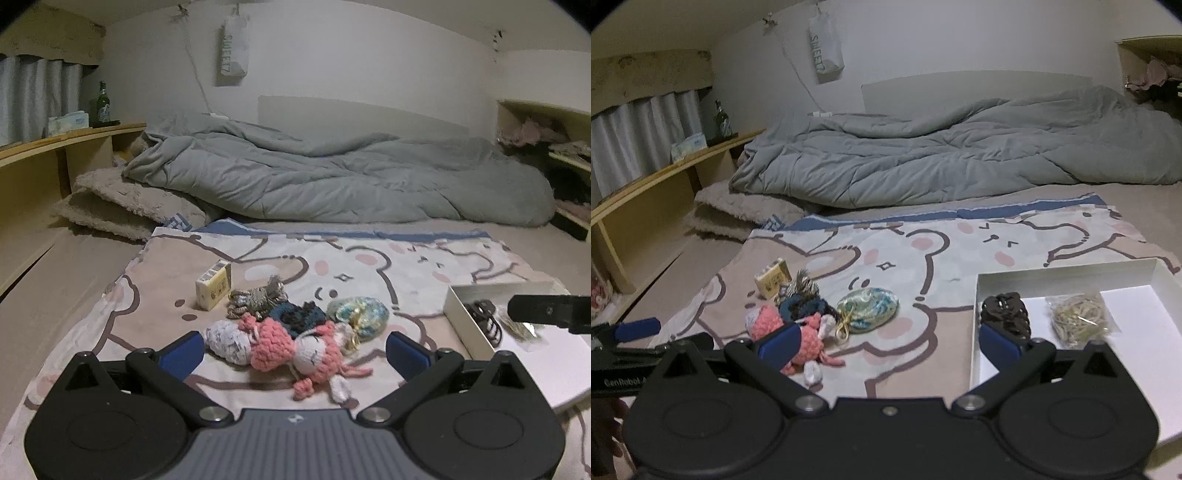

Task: Organize objects
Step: 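Grasp the crocheted doll with left tool while right tool grasps the silk pouch, then carry the crocheted doll and silk pouch over the white box with both tools, then open both tools to set the doll and pouch in the box, then move both tools away from the box toward the items on the sheet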

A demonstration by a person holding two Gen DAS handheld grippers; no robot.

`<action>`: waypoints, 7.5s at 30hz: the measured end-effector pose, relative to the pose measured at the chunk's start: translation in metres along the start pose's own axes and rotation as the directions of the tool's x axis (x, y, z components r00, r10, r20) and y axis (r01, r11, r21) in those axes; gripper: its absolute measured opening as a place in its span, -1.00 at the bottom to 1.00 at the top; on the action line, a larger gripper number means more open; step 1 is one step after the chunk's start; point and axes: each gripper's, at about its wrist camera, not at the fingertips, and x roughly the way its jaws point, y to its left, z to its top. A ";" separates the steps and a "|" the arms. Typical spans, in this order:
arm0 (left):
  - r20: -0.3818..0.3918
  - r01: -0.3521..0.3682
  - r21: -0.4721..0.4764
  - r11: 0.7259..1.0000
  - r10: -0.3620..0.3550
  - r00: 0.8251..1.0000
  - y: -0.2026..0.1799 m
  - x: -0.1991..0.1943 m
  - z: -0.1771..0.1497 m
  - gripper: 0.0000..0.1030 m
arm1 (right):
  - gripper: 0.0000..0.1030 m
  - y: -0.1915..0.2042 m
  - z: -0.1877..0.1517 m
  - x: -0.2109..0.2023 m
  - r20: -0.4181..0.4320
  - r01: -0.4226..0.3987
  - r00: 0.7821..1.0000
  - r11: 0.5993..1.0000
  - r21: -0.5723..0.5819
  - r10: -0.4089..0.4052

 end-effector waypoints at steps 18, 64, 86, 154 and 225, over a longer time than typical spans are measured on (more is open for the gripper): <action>-0.083 -0.026 -0.558 0.829 -0.024 0.996 0.040 0.085 -0.027 0.54 | 1.00 -0.026 0.003 0.078 0.004 0.022 1.000 0.998 0.059 -0.022; -0.154 0.030 -0.618 0.785 -0.158 0.975 0.053 0.131 -0.028 -0.33 | 0.56 0.033 0.007 0.260 -0.318 -0.028 0.948 0.999 -0.045 0.013; -0.159 0.071 -0.343 0.937 -0.133 0.978 0.016 0.077 -0.020 -0.35 | 0.44 0.021 -0.004 0.122 -0.237 -0.067 0.970 0.996 -0.059 0.052; -0.364 0.501 -0.097 0.860 -0.499 0.786 -0.237 0.050 0.015 -0.35 | 0.44 -0.201 -0.001 -0.070 -0.078 0.165 0.983 0.986 -0.005 -0.165; -0.292 0.257 0.013 0.966 -0.242 0.925 -0.179 0.017 0.040 0.87 | 0.78 -0.150 0.012 -0.076 -0.126 0.180 0.974 0.981 -0.074 -0.188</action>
